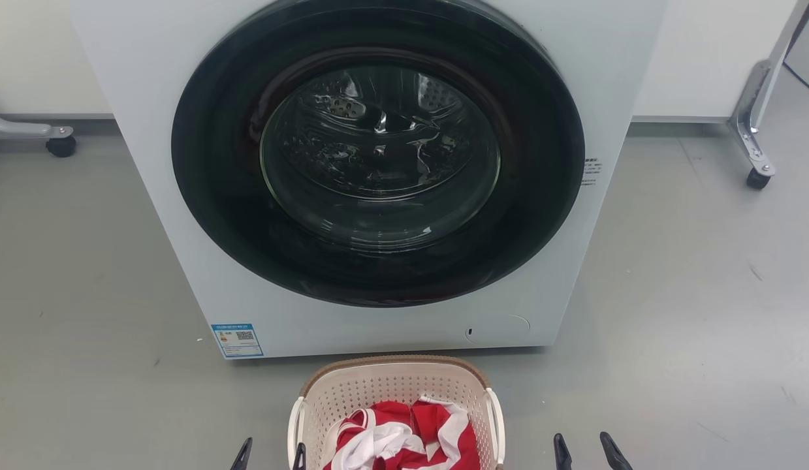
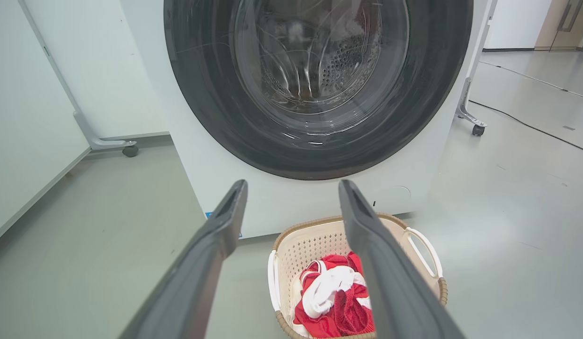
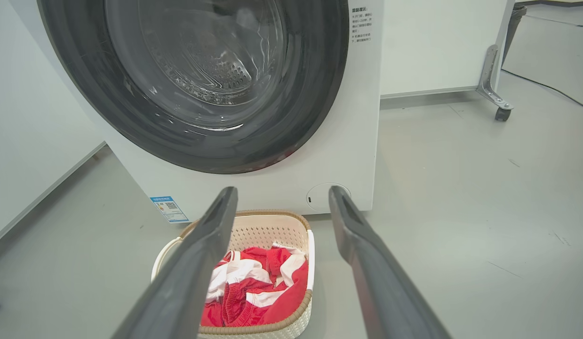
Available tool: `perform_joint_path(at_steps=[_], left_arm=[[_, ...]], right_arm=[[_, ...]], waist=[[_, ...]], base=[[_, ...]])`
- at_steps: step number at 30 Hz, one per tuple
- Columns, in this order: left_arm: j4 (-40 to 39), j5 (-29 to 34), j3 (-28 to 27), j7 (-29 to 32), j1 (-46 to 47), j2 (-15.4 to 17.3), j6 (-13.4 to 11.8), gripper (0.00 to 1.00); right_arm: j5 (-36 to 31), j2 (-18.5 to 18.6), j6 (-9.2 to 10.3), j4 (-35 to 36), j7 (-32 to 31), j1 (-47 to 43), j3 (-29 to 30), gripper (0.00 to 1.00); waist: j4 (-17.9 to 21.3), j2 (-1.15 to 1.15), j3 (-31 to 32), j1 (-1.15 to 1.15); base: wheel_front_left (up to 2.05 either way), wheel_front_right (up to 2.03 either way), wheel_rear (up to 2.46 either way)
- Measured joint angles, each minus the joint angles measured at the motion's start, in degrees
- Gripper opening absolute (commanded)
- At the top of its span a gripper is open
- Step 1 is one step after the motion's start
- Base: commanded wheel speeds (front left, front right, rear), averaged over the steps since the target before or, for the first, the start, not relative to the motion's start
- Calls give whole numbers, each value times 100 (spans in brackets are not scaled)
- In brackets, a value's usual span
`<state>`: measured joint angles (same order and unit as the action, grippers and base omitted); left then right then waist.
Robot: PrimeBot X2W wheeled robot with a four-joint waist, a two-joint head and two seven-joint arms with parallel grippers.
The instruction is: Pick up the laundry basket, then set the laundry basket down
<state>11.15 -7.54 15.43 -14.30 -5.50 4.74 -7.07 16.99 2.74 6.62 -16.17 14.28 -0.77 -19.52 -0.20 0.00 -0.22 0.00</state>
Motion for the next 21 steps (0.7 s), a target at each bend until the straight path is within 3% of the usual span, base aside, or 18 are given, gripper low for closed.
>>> perform_joint_path(at_steps=[21], left_arm=[[107,-204,-26,0,-64,-59,54,100]], right_arm=[[2,-1,-41,-12,0,-99,38,100]], waist=[[-7,0,51,0]], base=[[0,0,0]])
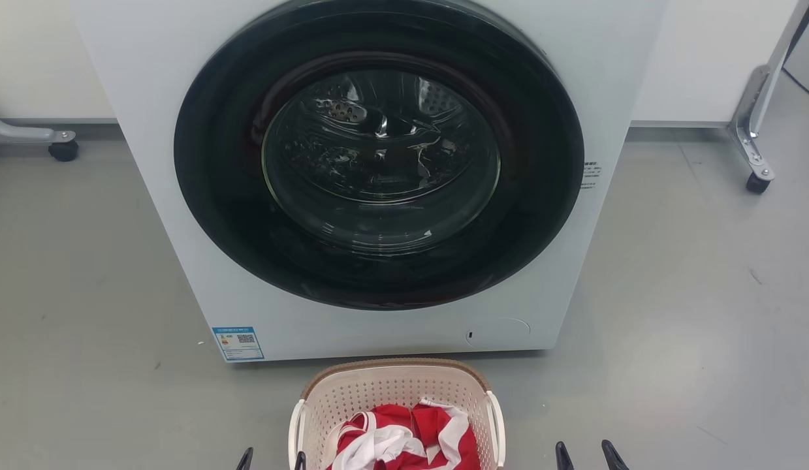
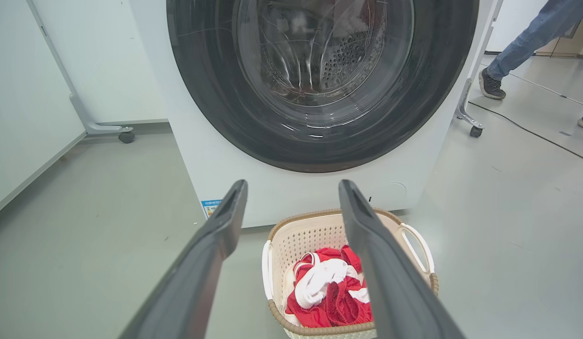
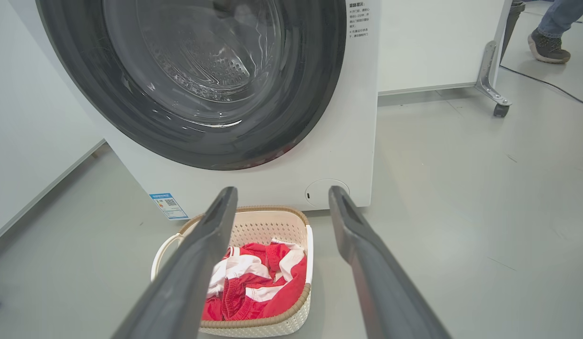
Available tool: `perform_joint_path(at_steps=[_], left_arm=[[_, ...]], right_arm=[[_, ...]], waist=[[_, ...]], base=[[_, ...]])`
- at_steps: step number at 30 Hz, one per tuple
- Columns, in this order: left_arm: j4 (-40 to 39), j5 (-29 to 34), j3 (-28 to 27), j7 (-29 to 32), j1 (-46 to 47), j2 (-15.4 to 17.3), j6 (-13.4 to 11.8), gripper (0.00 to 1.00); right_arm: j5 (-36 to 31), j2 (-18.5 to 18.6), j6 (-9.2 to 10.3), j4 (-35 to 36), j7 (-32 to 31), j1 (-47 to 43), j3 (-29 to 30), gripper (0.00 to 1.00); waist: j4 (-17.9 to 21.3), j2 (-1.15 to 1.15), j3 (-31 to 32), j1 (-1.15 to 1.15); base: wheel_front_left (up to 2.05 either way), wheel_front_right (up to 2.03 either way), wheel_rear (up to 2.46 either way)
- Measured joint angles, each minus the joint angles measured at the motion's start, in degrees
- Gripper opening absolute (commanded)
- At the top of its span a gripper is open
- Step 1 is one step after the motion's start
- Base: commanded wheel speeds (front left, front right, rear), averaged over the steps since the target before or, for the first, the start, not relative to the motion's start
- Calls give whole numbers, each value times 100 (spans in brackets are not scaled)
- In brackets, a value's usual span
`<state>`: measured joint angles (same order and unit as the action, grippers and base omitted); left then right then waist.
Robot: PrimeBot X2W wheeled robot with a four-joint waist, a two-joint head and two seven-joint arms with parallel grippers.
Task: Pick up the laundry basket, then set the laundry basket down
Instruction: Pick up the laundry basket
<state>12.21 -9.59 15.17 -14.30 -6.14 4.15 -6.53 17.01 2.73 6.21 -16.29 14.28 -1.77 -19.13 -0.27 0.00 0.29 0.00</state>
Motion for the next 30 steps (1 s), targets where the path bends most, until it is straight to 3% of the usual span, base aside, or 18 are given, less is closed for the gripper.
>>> perform_joint_path(at_steps=[19,30], left_arm=[[24,0,-29,0,-38,-15,4,100],[40,-12,-36,0,148,-37,55,100]], right_arm=[[9,-1,-20,12,0,-27,-37,100],[8,-1,-119,-14,0,311,47,100]], waist=[[11,0,-55,0],[58,0,-525,0]], base=[[0,0,0],[0,0,0]])
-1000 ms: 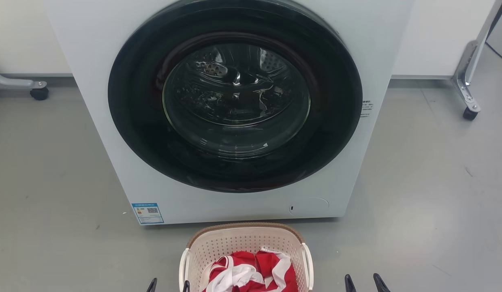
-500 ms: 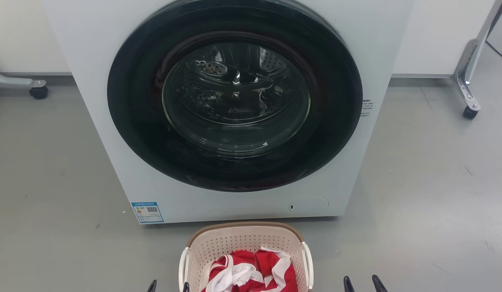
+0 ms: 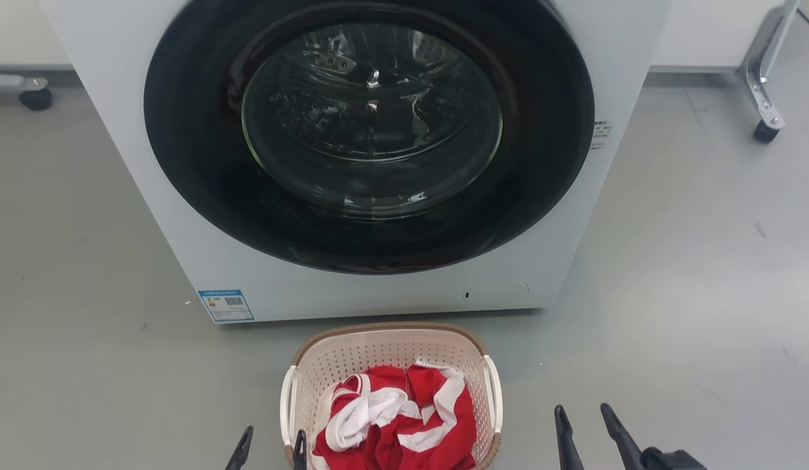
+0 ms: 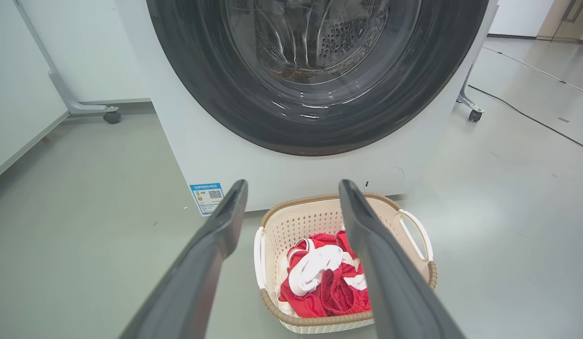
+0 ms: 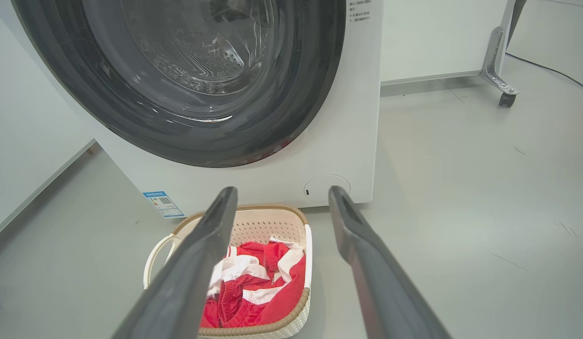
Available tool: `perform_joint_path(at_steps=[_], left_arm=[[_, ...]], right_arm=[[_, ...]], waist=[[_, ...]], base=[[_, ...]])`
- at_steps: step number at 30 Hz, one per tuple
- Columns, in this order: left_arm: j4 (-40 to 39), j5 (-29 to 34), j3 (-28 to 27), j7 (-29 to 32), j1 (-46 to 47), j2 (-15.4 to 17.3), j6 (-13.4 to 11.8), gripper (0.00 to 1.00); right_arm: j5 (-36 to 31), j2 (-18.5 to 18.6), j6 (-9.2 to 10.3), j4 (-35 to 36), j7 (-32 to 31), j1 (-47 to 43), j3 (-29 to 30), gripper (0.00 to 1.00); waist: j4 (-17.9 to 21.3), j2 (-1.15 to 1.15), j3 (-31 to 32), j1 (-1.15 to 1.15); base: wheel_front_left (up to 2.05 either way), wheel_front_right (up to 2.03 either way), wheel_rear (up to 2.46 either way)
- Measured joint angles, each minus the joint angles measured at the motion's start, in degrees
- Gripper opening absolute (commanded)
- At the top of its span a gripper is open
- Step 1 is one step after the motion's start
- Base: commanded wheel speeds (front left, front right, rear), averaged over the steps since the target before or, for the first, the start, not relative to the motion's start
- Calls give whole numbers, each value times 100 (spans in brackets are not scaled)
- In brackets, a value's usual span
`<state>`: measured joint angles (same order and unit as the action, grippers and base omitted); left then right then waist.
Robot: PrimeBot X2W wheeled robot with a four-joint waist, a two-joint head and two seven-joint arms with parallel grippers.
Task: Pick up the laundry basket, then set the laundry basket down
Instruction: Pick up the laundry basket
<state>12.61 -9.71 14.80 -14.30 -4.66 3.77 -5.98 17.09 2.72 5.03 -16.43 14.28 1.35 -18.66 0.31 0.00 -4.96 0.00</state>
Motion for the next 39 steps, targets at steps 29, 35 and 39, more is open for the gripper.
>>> perform_joint_path(at_steps=[29,35,39], left_arm=[[1216,-124,-215,-1,2487,-99,43,100],[1522,-148,-305,-1,2947,-113,43,100],[1716,-182,-339,-1,3247,-122,43,100]], right_arm=[[-25,36,-201,-1140,2,2552,498,100],[-26,43,-253,-1383,3,3119,519,100],[-56,51,-271,-1545,27,3490,519,100]], waist=[[16,1,-2332,1],[-36,1,-2843,1],[-74,1,-3186,1]], base=[[0,0,0],[0,0,0],[0,0,0]])
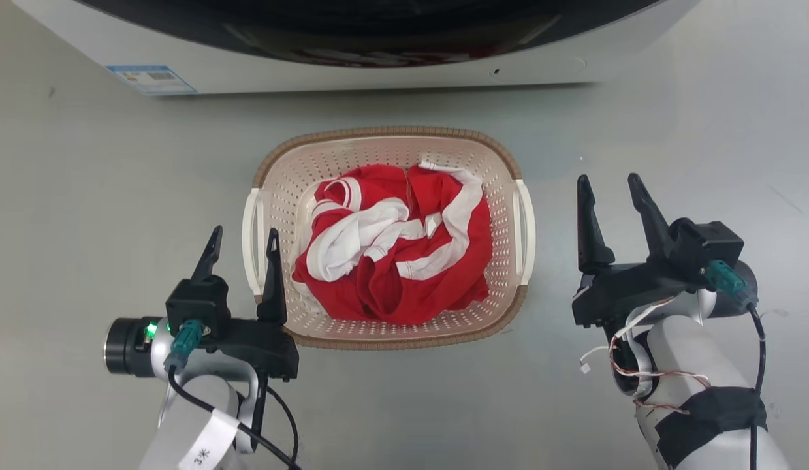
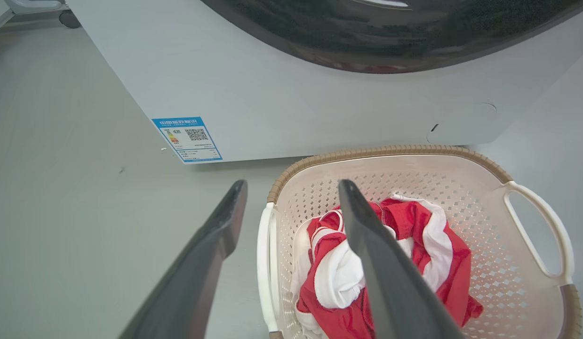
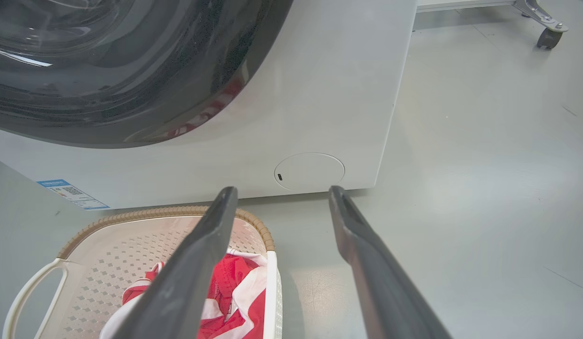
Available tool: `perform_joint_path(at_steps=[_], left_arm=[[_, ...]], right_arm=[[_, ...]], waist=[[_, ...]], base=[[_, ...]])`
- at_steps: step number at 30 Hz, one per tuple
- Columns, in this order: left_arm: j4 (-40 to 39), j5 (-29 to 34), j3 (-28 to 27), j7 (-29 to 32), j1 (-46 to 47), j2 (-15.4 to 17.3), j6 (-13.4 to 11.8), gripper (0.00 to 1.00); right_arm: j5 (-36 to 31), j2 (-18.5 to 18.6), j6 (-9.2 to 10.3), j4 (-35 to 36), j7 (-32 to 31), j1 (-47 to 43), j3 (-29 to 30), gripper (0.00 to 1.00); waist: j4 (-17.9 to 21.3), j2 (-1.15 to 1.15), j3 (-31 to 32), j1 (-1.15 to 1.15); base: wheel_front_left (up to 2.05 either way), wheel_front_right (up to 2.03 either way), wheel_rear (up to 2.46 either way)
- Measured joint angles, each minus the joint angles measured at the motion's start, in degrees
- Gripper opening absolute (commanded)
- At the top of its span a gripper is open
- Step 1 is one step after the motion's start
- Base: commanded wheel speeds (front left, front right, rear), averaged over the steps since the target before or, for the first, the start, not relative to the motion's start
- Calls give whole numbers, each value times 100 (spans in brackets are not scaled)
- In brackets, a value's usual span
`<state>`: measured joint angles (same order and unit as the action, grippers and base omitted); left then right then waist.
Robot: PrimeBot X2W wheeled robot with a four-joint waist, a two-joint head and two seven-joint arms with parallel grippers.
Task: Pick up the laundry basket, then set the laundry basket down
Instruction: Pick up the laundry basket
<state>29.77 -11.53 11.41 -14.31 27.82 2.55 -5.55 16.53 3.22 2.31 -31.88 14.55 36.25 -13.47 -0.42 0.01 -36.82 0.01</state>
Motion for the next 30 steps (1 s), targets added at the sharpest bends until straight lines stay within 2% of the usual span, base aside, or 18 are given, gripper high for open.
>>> perform_joint_path(at_steps=[17,30], left_arm=[[977,-179,-92,0,1284,-49,10,100],[1672,-213,-87,0,1672,-70,113,100]], right_arm=[[-108,36,-91,-746,15,1111,-77,100],[-21,46,-102,-1209,18,1375,-445,100]], waist=[[-137,0,-1444,0],[-231,-1,-1783,-1]], base=[[0,0,0],[0,0,0]])
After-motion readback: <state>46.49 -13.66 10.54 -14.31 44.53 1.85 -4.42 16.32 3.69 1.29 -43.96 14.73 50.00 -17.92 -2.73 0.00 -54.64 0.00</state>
